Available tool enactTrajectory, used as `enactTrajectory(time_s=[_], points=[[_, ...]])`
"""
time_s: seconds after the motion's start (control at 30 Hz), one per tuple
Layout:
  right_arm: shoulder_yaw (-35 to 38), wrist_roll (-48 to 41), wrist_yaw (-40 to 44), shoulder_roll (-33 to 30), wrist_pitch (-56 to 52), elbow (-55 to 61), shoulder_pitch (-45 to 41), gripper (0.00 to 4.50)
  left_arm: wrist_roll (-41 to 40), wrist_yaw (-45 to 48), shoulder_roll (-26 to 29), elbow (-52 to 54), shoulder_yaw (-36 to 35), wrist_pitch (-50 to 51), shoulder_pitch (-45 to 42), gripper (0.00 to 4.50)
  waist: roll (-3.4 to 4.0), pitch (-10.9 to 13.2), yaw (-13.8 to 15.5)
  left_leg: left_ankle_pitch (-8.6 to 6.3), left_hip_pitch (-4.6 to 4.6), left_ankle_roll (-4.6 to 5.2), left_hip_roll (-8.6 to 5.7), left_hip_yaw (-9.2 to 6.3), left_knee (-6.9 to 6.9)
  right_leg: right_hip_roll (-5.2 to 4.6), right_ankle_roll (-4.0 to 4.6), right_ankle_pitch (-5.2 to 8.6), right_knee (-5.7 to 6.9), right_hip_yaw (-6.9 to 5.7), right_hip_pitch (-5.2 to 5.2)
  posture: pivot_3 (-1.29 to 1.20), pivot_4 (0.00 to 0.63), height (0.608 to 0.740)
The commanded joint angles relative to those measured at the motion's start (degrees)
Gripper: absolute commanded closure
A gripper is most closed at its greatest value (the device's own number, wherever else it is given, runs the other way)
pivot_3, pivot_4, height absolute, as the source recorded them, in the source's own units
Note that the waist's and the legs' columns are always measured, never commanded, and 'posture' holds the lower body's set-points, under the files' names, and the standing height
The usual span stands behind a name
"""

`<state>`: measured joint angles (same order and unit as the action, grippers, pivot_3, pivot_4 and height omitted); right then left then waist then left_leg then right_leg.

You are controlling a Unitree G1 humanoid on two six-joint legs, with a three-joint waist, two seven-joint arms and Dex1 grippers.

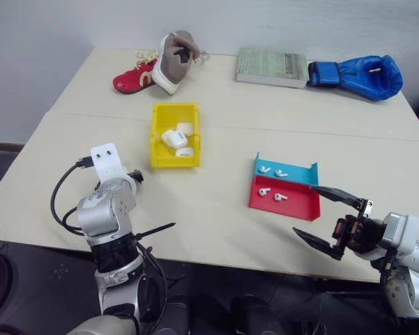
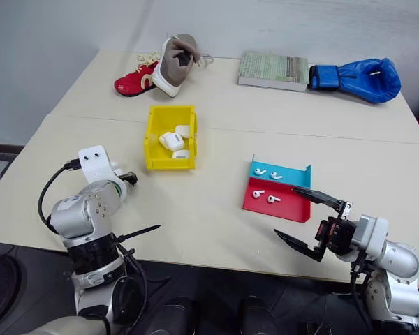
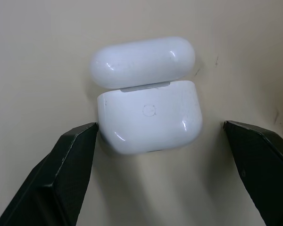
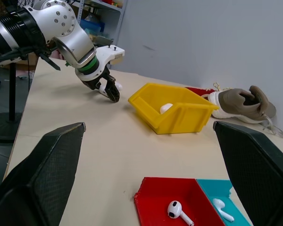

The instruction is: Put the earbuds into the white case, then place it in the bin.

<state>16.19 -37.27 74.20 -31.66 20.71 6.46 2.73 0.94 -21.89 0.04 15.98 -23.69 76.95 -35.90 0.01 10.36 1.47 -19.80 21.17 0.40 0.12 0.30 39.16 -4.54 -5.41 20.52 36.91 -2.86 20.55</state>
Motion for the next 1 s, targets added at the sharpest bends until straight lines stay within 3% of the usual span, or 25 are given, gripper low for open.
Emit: enactTrajectory(time_s=[0.03, 0.47, 0.57, 0.7, 0.9, 1.0], points=[[1.2, -1.0, 0.1, -0.7, 0.1, 0.6, -0.3, 0.0, 1.4, -0.3, 0.0, -0.4, 0.2, -0.8, 0.1, 0.03, 0.0, 0.0, 0.0, 0.0, 0.0, 0.0, 0.0, 0.0, 0.0, 0.0, 0.0, 0.0, 0.0, 0.0, 0.0, 0.0, 0.15, 0.74], [1.4, -0.6, -0.3, -0.3, 1.0, 0.9, 1.3, 0.0, 1.7, -0.1, 0.8, -5.5, -0.4, -5.3, -1.8, 0.03, 0.0, 0.0, 0.0, 0.05, -0.02, -0.05, 0.01, 0.0, 0.0, 0.0, 0.0, 0.0, 0.0, 0.0, 0.0, 0.0, 0.15, 0.74], [1.4, -0.7, -0.4, -0.4, 0.8, 1.1, 1.2, 0.0, 1.9, -0.2, 0.7, -5.5, -0.5, -5.5, -1.5, 0.6, 0.0, 0.0, 0.0, 0.05, -0.02, -0.06, 0.01, -0.01, 0.0, 0.0, 0.0, 0.0, 0.01, 0.0, 0.0, 0.0, 0.15, 0.74], [1.1, -1.6, 0.7, -0.4, 1.0, 1.4, 0.7, 0.0, 2.0, 0.1, 0.8, -4.8, -0.4, -5.3, -0.9, 1.72, 0.0, 0.0, -0.2, 0.06, -0.02, -0.07, 0.03, 0.02, -0.01, 0.03, 0.0, 0.0, 0.0, 0.0, 0.01, 0.0, 0.15, 0.74], [1.1, -2.6, 1.7, -0.3, 0.9, 1.8, 0.4, 0.0, 1.1, 3.2, 3.3, -0.6, -1.3, -6.3, 2.2, 1.72, 0.01, 0.0, -0.4, 0.06, -0.02, -0.08, 0.05, 0.02, -0.03, 0.04, 0.0, 0.0, -0.01, 0.01, 0.02, 0.0, 0.15, 0.74], [1.8, -3.1, 2.1, -0.5, 0.9, 2.1, 1.0, 0.0, -3.6, 11.2, 7.6, 4.4, -3.8, -10.2, 5.8, 1.72, 0.0, 0.0, -0.7, 0.06, -0.01, -0.11, 0.1, 0.03, -0.06, 0.08, 0.0, 0.0, -0.01, 0.01, 0.06, 0.0, 0.15, 0.74]])
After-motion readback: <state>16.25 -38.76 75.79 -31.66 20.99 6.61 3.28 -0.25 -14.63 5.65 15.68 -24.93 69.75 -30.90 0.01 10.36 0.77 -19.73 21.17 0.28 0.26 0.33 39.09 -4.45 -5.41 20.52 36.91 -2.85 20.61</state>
